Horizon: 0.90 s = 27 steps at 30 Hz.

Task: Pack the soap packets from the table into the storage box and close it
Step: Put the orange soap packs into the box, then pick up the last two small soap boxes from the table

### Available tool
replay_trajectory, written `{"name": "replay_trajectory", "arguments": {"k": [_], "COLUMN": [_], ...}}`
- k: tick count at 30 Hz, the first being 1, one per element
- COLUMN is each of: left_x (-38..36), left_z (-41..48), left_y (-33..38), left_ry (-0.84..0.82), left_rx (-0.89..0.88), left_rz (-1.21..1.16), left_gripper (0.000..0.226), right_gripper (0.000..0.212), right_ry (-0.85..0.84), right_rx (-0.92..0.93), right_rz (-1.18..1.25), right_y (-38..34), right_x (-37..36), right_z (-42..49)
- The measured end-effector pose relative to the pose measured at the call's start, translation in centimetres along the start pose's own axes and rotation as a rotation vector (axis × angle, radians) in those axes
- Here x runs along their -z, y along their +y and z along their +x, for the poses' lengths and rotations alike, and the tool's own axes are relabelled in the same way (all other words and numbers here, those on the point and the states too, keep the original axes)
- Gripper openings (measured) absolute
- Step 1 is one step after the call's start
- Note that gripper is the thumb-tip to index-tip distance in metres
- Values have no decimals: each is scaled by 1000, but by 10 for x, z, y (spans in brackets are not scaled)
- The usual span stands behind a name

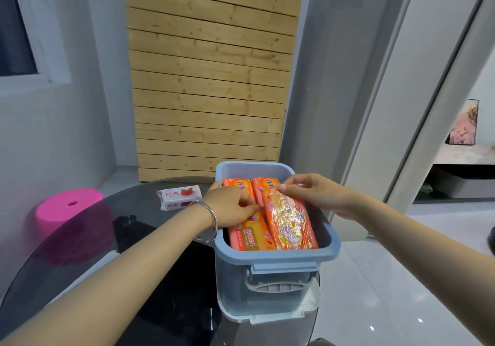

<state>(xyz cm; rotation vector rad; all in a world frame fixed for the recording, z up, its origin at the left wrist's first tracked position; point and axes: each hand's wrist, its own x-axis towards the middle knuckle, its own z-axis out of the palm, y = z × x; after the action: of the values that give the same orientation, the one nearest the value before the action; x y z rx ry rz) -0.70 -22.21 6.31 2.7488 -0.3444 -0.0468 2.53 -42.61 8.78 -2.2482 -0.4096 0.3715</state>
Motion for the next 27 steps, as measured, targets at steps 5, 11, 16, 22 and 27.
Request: {"name": "replay_trajectory", "arguments": {"k": [5,11,16,22,27], "left_x": [-1,0,-4,22,22], "left_z": [-4,-5,-8,-60,-110], "left_y": [-2,-3,-15,-72,-144], "left_ry": [3,-28,125,187,60], "left_rx": [-27,-19,-52,-35,255], "left_rz": [-10,-21,-364,-447,-285], "left_gripper": [39,49,51,38,67], "right_gripper": [20,26,23,24,28], "right_ry": [65,124,323,428,247], "right_rx": [56,74,139,246,249], "right_rz": [-221,-467,-228,45,208], "right_y": [13,13,-9,-73,-113], "right_x": [-15,-25,-36,-80,-141], "right_z": [1,1,-4,-9,2]}}
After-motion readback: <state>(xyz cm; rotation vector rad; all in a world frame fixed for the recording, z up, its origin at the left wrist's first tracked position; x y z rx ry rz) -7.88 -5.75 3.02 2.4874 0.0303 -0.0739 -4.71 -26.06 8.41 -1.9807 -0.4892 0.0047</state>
